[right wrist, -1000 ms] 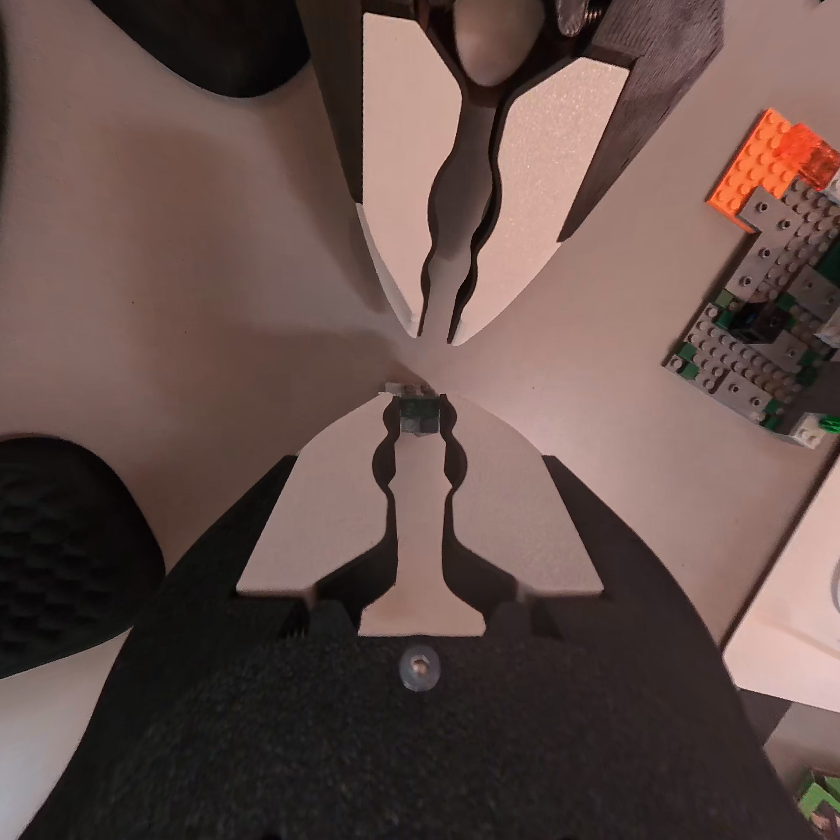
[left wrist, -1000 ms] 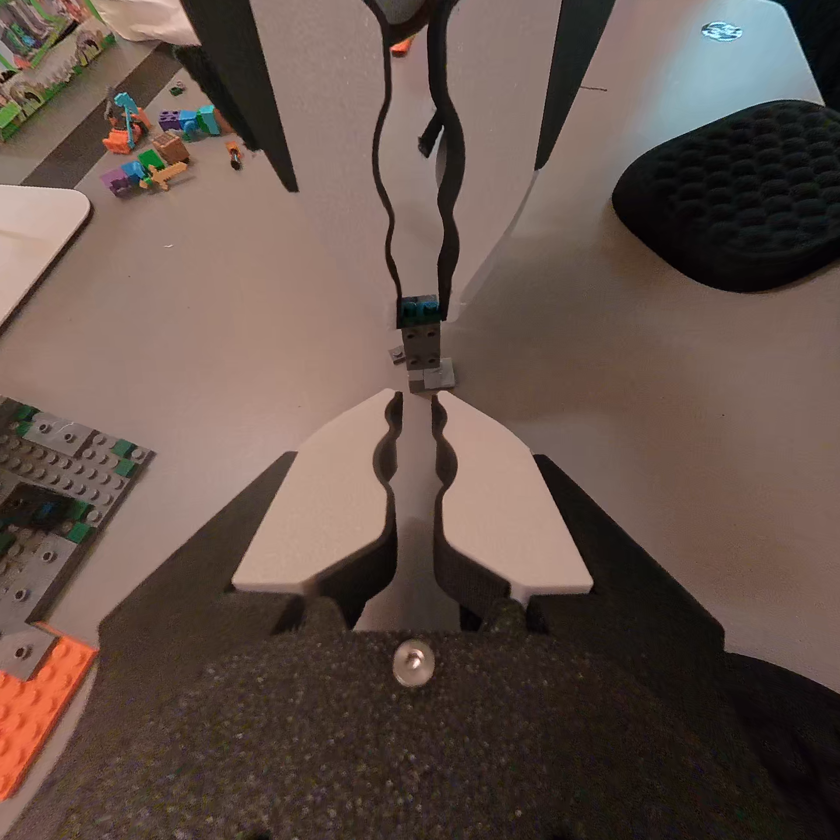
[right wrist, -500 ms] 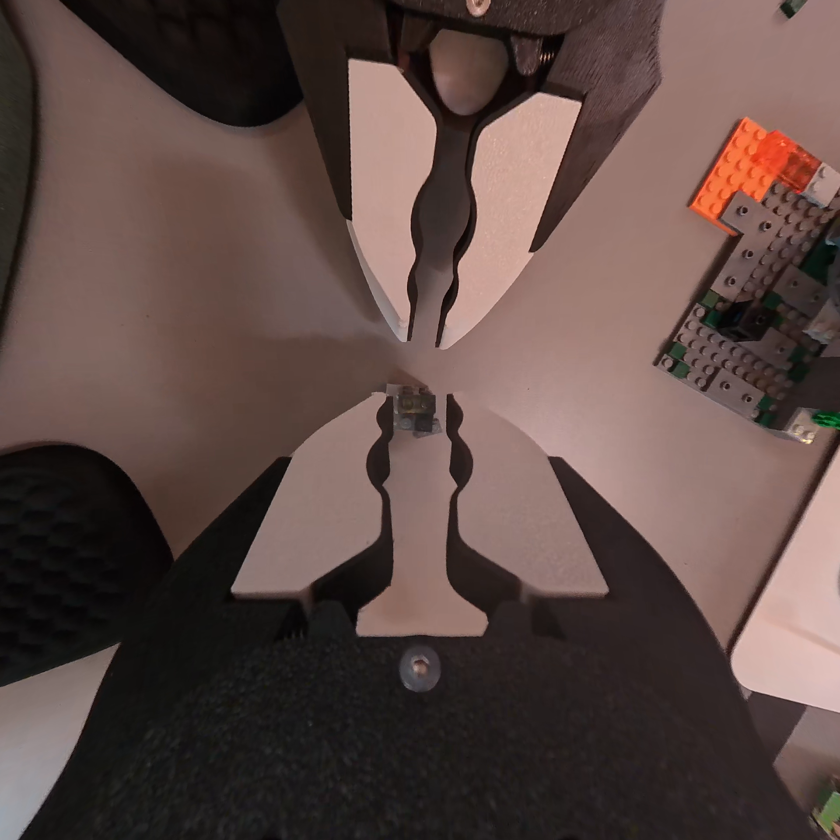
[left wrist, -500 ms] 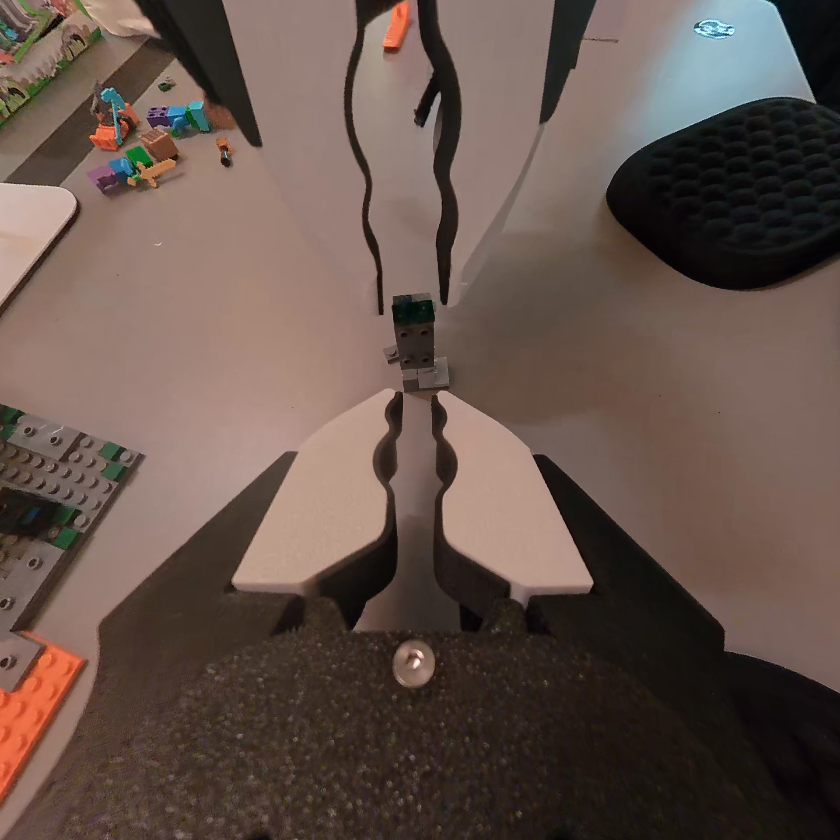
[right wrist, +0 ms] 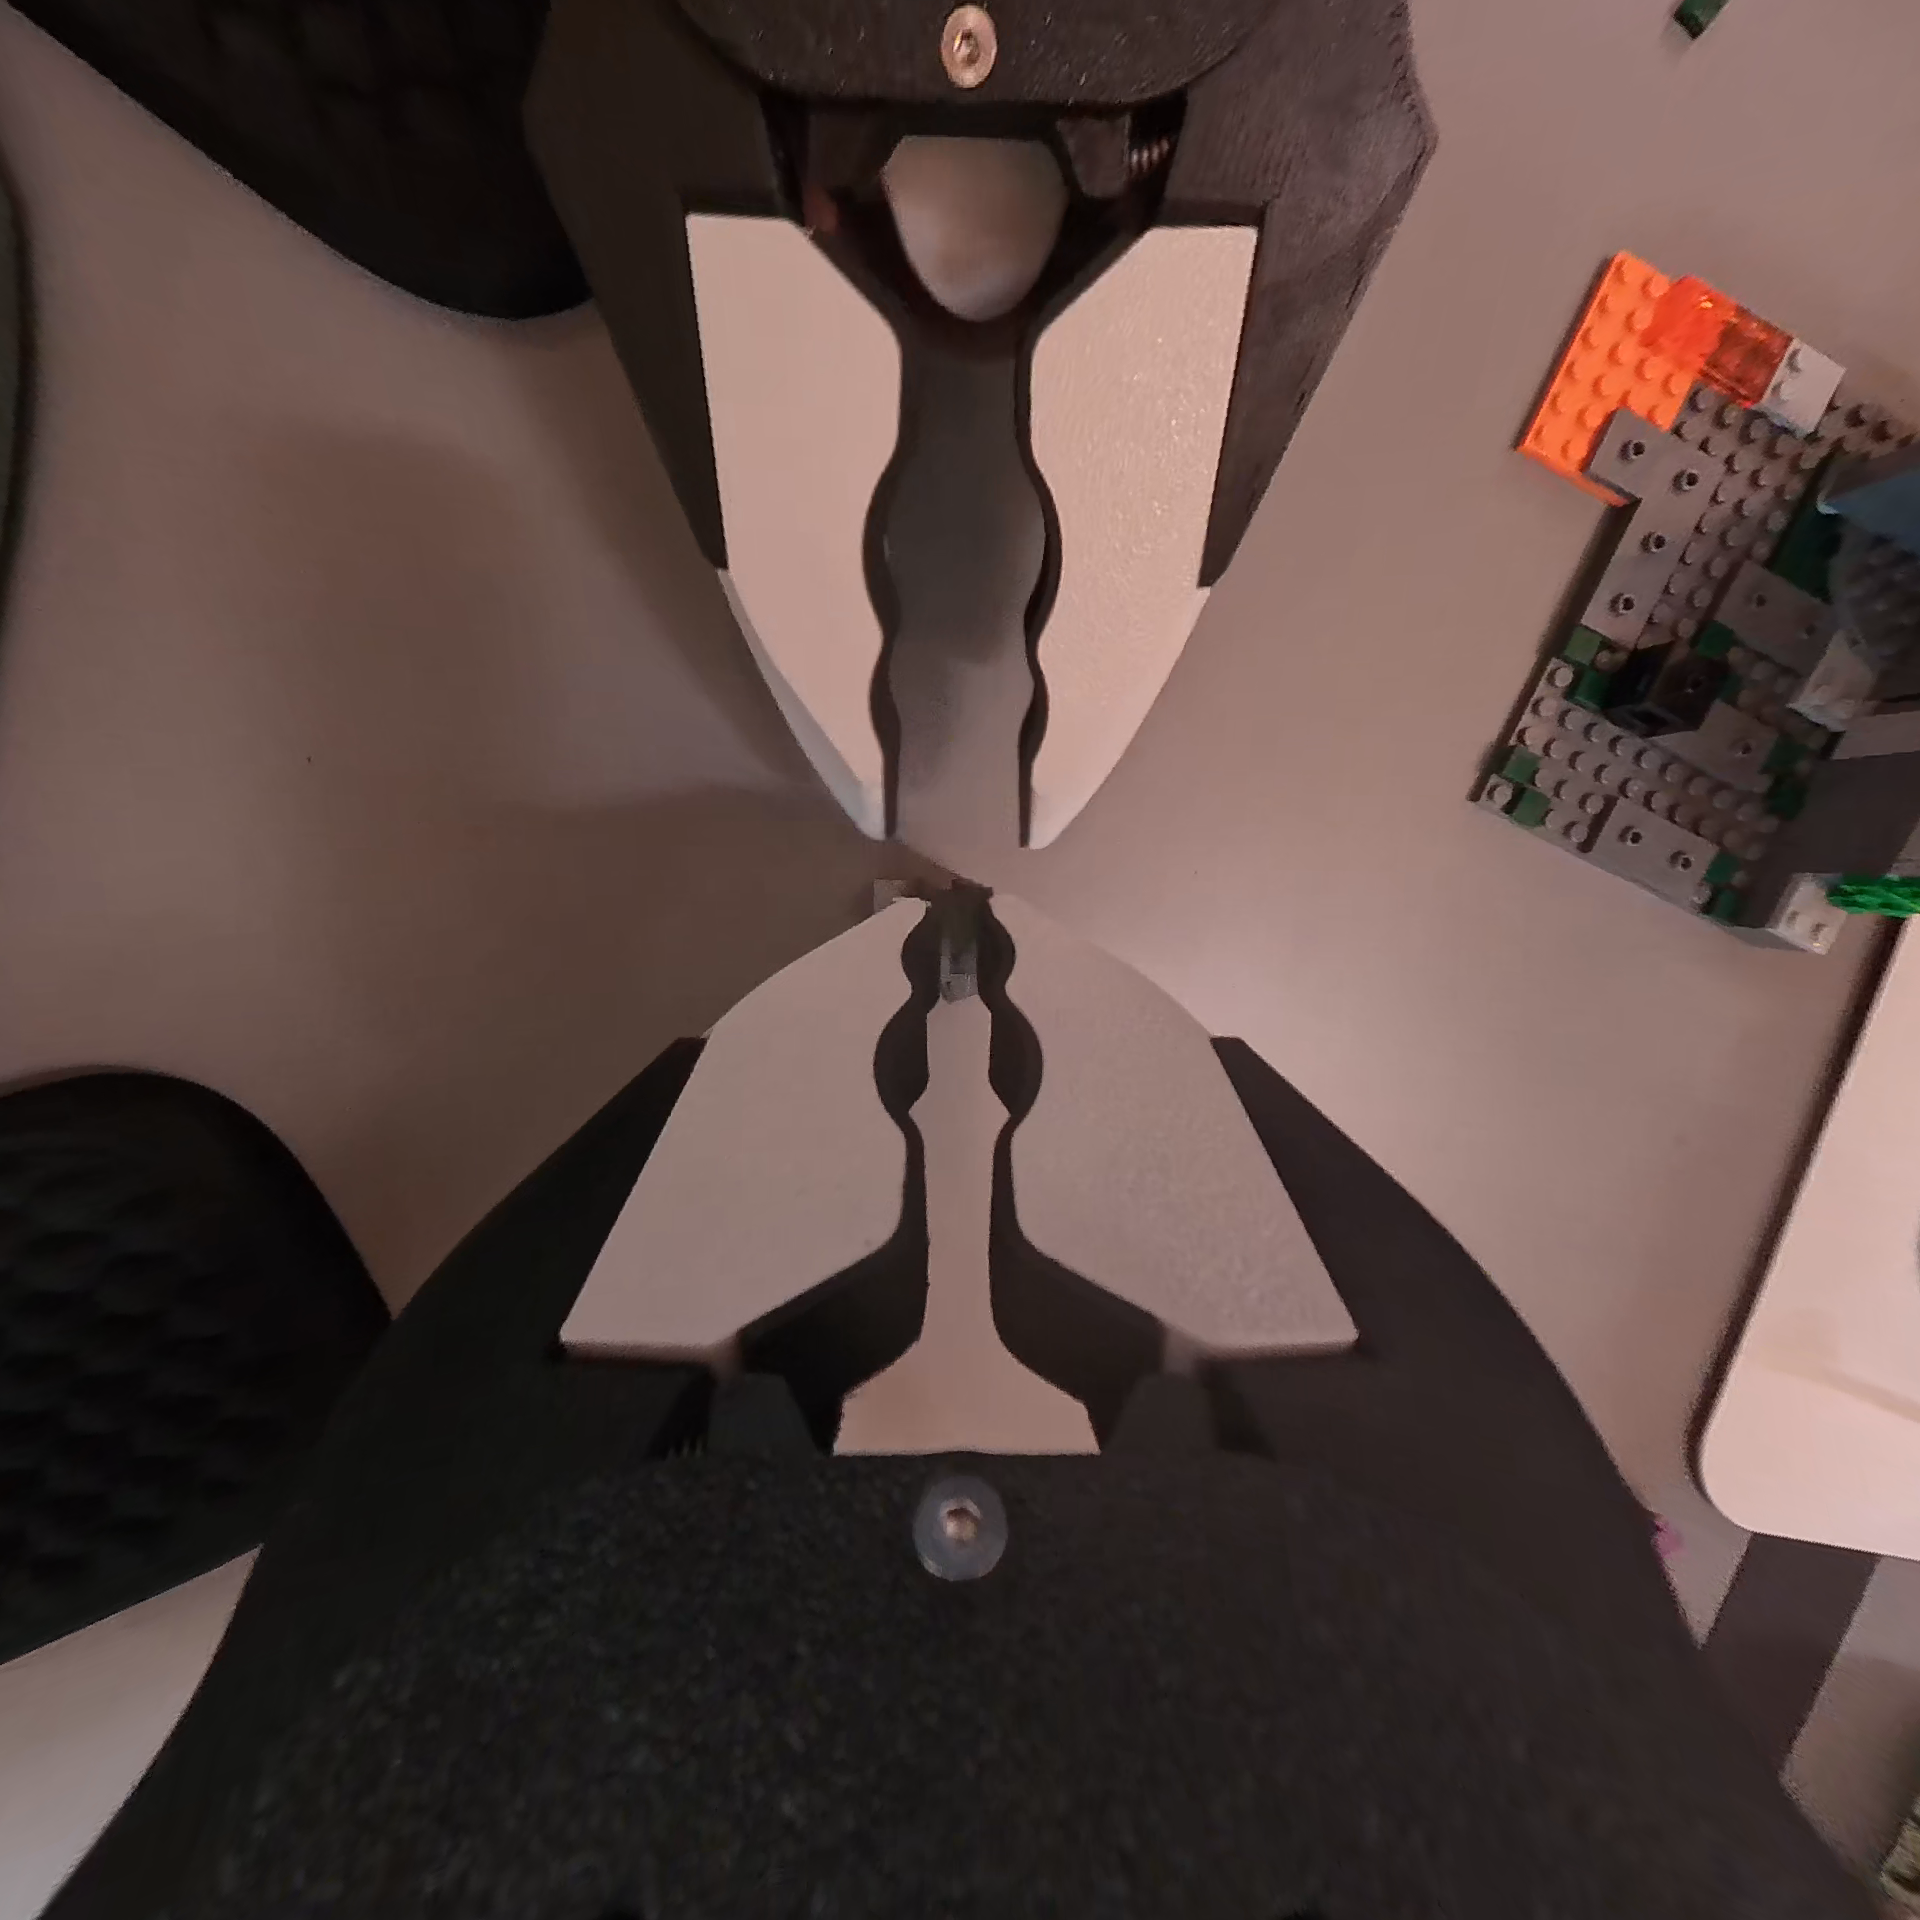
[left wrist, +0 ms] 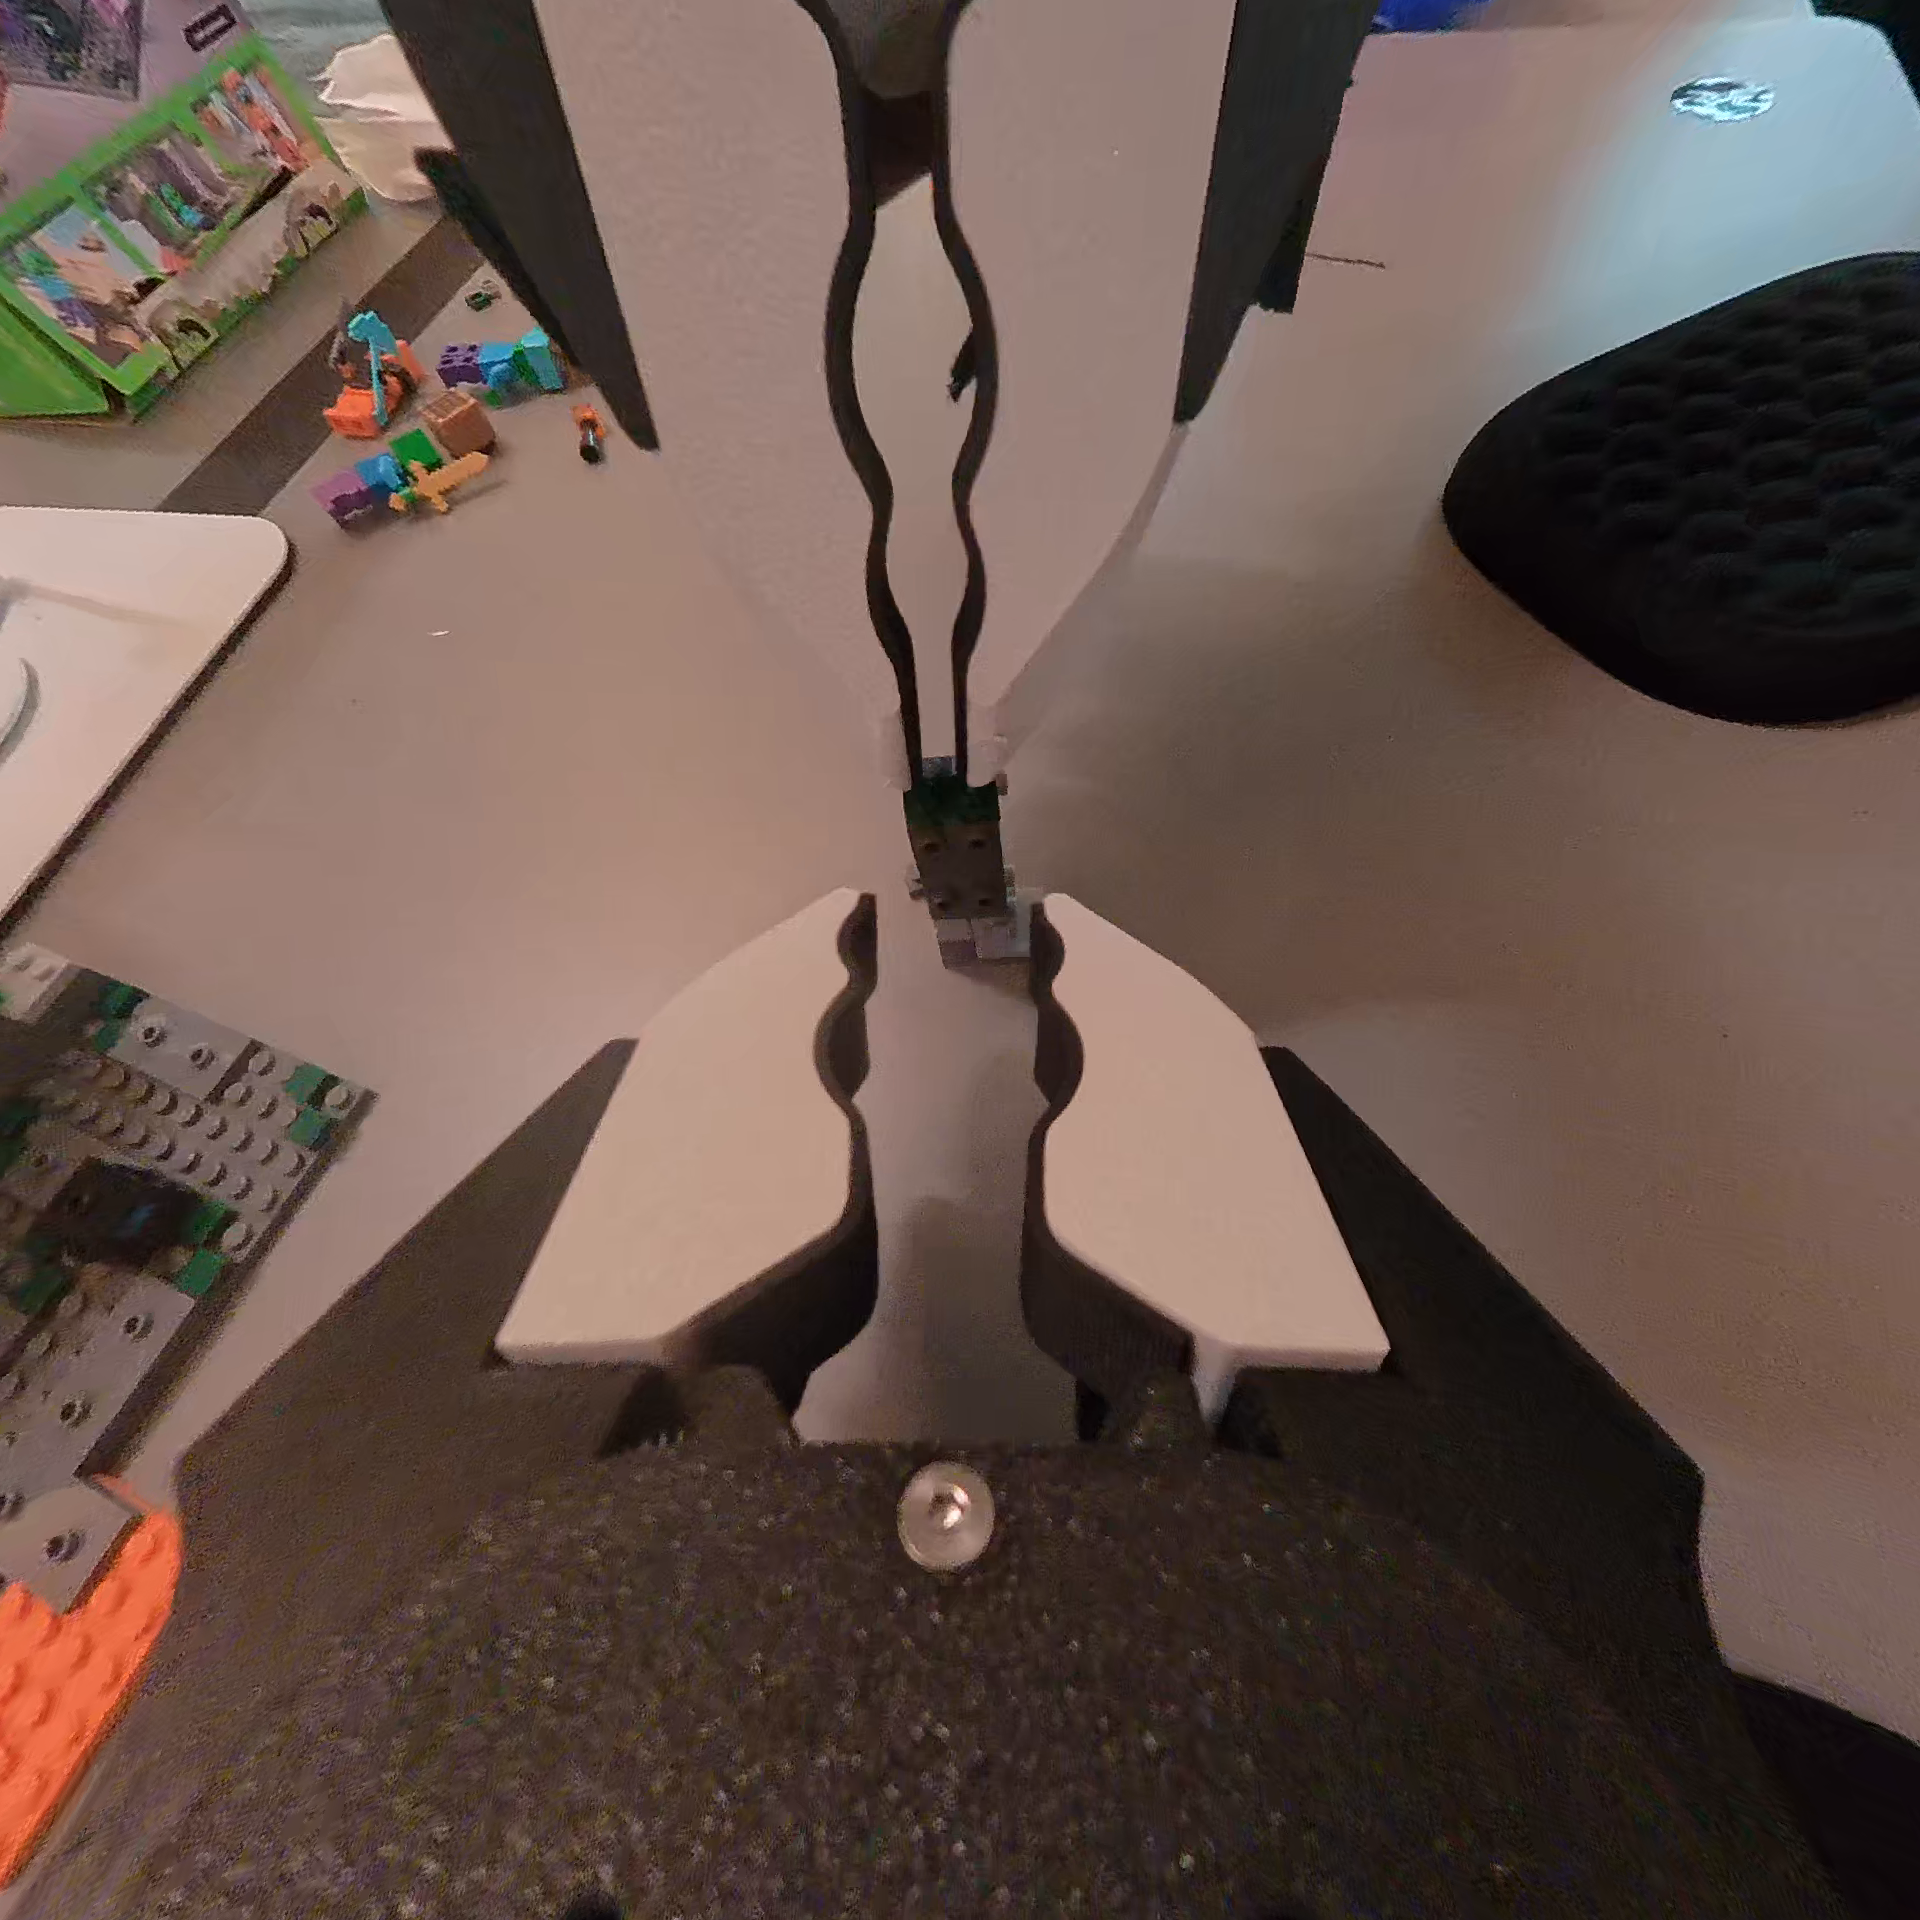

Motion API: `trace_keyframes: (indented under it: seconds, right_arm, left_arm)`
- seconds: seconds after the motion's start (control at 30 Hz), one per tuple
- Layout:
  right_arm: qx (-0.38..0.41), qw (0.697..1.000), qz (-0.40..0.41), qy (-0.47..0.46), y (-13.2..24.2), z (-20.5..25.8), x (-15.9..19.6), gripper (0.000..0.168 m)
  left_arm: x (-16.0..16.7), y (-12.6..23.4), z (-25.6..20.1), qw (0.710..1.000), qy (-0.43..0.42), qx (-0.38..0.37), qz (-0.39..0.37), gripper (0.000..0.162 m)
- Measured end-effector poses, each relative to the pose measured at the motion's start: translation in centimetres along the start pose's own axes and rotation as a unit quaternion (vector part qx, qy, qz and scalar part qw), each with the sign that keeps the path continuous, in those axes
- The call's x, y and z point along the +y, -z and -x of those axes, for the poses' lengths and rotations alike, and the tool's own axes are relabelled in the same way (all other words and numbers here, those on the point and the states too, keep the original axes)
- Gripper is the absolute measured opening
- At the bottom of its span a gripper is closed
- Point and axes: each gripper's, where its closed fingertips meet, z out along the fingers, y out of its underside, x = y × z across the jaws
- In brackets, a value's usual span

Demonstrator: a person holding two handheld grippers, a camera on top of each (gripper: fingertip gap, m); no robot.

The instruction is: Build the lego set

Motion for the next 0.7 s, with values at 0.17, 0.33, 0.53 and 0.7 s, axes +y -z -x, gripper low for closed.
trace_keyframes:
  seconds: [0.17,0.33,0.53,0.7]
  right_arm:
    - [0.002,1.000,0.002,-0.001,-0.1,0.1,0.3,0.004]
    - [0.006,1.000,-0.011,0.003,0.4,0.1,-0.2,0.004]
    - [0.021,1.000,-0.017,0.005,0.7,-0.3,-0.4,0.004]
    - [0.051,0.998,-0.039,-0.004,1.1,-0.6,-0.3,0.005]
  left_arm:
    - [0.4,-1.2,-0.2,1.000,-0.001,-0.003,0.014,0.032]
    - [0.4,-1.8,-0.4,1.000,-0.005,0.001,0.014,0.030]
    - [0.8,-1.5,-0.2,0.999,-0.019,0.000,0.035,0.024]
    - [2.0,0.8,1.2,0.995,-0.051,-0.025,0.082,0.019]
